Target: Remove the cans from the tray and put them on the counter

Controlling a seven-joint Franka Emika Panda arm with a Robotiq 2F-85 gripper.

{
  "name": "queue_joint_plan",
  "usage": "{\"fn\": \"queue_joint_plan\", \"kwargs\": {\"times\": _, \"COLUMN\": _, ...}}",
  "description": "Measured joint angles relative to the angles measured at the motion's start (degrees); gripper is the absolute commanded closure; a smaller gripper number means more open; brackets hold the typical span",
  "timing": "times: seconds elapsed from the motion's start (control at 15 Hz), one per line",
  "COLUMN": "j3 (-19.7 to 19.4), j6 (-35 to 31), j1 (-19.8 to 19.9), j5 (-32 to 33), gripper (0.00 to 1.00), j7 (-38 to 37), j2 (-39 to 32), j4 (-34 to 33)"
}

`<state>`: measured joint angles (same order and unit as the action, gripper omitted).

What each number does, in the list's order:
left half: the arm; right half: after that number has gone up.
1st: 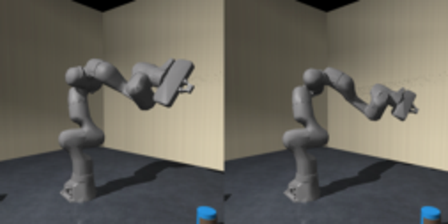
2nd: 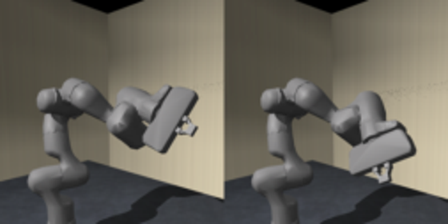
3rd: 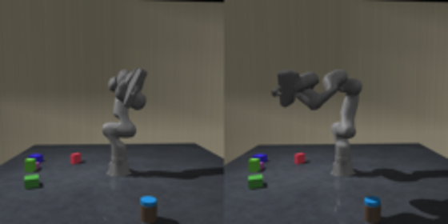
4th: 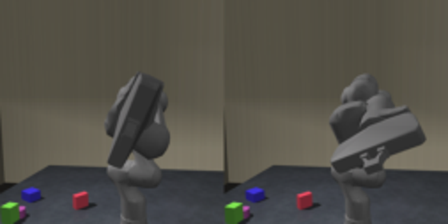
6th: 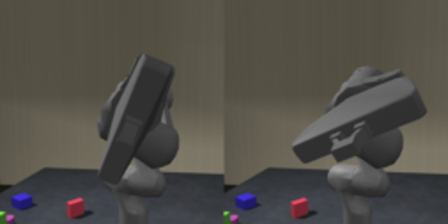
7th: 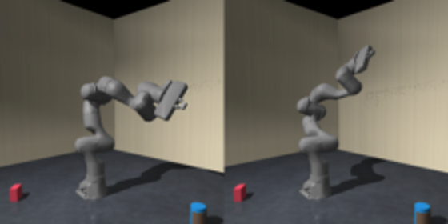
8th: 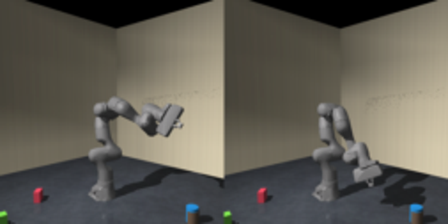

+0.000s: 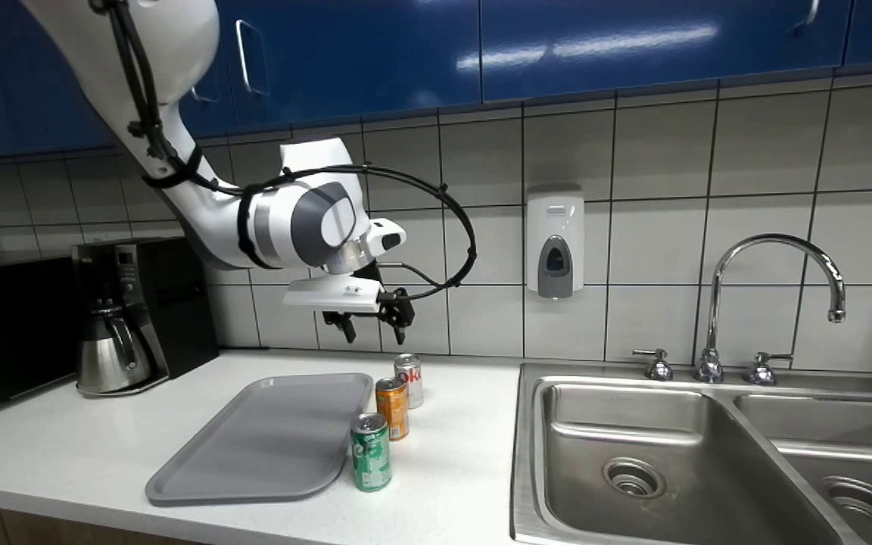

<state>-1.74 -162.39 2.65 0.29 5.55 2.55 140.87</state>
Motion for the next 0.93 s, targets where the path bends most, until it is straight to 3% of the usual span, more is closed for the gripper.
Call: {"fn": "queue_joint_plan", "kwargs": {"times": 0.93, "j3": 1.44, "j6": -3.72, "j1": -0.02, "j5": 0.49, "gripper": 0.0, "j7": -2.35, "j2": 19.96, "j4": 17.8}}
